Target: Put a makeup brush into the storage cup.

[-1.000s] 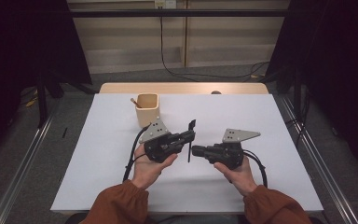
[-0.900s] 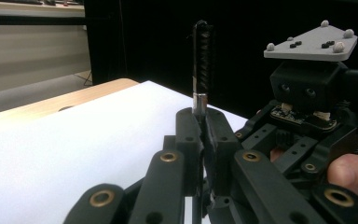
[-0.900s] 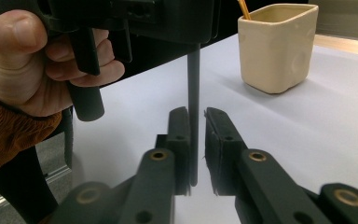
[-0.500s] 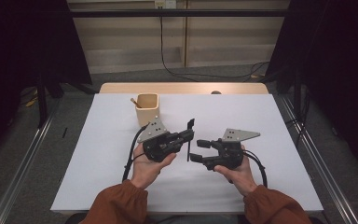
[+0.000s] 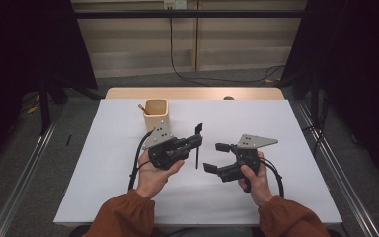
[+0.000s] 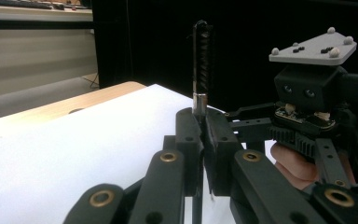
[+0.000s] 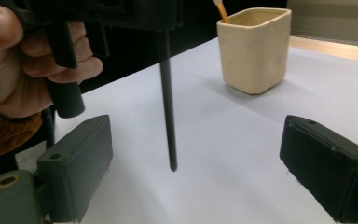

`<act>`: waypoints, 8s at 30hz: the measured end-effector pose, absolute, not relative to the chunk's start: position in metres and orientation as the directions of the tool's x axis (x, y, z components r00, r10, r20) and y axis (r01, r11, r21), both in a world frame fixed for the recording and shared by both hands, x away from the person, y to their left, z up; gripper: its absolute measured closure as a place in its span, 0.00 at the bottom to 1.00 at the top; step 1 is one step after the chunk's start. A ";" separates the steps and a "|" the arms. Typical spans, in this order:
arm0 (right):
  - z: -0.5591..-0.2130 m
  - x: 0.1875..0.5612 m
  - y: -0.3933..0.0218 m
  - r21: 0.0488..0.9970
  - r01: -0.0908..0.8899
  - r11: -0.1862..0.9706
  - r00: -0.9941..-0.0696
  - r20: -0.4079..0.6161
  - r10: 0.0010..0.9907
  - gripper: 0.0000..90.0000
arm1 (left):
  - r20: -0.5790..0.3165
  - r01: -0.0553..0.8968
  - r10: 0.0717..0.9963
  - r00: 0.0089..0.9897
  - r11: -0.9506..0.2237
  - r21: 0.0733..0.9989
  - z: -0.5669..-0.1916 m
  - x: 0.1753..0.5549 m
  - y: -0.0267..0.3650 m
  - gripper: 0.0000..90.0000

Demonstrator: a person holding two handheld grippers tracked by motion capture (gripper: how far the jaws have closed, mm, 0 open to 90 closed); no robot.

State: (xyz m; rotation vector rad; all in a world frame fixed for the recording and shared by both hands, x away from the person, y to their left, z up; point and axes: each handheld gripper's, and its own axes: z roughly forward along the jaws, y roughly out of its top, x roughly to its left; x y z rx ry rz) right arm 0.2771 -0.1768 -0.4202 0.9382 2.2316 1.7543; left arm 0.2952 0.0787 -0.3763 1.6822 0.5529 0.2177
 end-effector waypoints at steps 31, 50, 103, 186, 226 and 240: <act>-0.424 0.265 -0.209 0.942 0.319 0.108 -0.685 0.150 0.712 0.03 | -0.153 0.226 0.543 0.825 -0.070 0.972 -0.359 0.307 0.121 0.95; -0.430 0.248 -0.247 0.946 0.318 0.055 -0.595 0.154 0.789 0.00 | -0.128 0.208 0.595 0.794 -0.068 0.976 -0.349 0.313 0.147 0.95; -0.446 0.225 -0.271 0.960 0.273 0.061 -0.559 0.107 0.822 0.00 | -0.102 0.167 0.714 0.693 -0.021 0.986 -0.318 0.389 0.182 0.95; -0.445 0.226 -0.273 0.958 0.286 0.024 -0.548 0.143 0.824 0.00 | -0.109 0.300 0.784 0.611 -0.102 0.948 -0.386 0.452 0.159 0.80; -0.443 0.223 -0.275 0.962 0.274 0.006 -0.541 0.149 0.828 0.00 | -0.121 0.275 0.750 0.651 -0.084 0.958 -0.380 0.431 0.168 0.04; -0.442 0.219 -0.274 0.965 0.261 0.013 -0.538 0.134 0.832 0.00 | -0.089 0.231 0.763 0.640 -0.081 0.970 -0.381 0.409 0.179 0.03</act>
